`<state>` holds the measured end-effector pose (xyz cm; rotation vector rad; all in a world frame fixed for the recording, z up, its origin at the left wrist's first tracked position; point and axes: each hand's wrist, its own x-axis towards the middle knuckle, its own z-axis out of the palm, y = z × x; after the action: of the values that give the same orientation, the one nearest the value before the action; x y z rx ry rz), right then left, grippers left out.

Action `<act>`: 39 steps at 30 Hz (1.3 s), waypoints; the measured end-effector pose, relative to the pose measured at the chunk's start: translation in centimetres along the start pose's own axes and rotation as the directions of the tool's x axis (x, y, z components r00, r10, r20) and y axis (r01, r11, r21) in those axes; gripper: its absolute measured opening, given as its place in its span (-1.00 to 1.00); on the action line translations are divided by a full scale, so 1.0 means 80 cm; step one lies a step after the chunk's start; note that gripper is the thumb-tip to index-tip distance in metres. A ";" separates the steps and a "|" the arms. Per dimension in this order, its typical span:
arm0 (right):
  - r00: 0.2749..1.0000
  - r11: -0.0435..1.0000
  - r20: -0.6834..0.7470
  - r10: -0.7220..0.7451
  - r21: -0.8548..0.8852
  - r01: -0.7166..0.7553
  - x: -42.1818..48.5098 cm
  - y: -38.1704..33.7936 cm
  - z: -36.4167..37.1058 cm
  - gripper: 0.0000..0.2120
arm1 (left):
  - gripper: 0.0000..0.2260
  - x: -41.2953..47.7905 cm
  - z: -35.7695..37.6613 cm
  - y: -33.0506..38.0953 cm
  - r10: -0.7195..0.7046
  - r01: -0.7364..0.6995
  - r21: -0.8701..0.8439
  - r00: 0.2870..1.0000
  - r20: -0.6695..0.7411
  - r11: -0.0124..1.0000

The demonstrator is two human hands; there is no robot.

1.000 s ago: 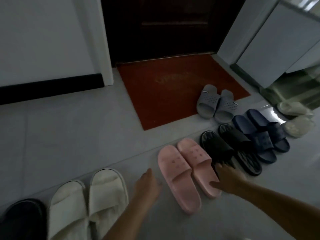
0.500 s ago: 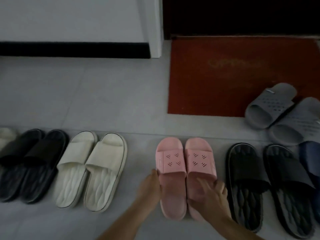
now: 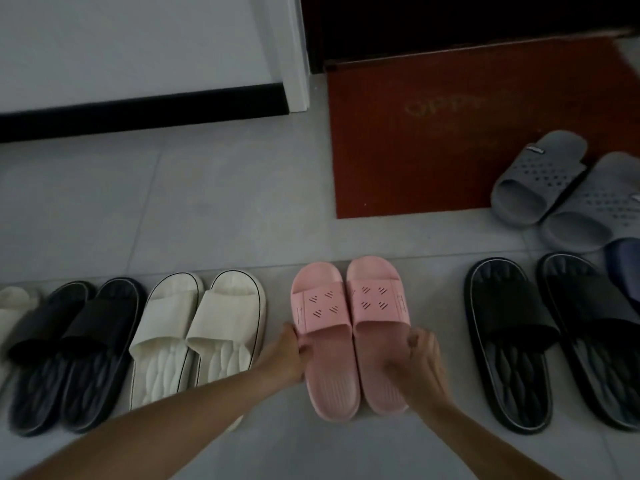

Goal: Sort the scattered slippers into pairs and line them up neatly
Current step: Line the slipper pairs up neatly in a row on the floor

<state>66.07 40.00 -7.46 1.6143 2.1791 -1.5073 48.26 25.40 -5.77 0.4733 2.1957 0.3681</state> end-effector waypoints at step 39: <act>0.959 0.968 0.215 -0.184 -0.127 0.214 0.015 -0.024 0.011 -0.48 | -0.82 -0.001 0.004 -0.060 0.029 0.023 0.136 0.929 -0.369 0.990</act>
<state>63.62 40.24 -7.29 1.1723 2.3325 -1.4395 47.57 21.16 -7.93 0.5157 2.6013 0.3286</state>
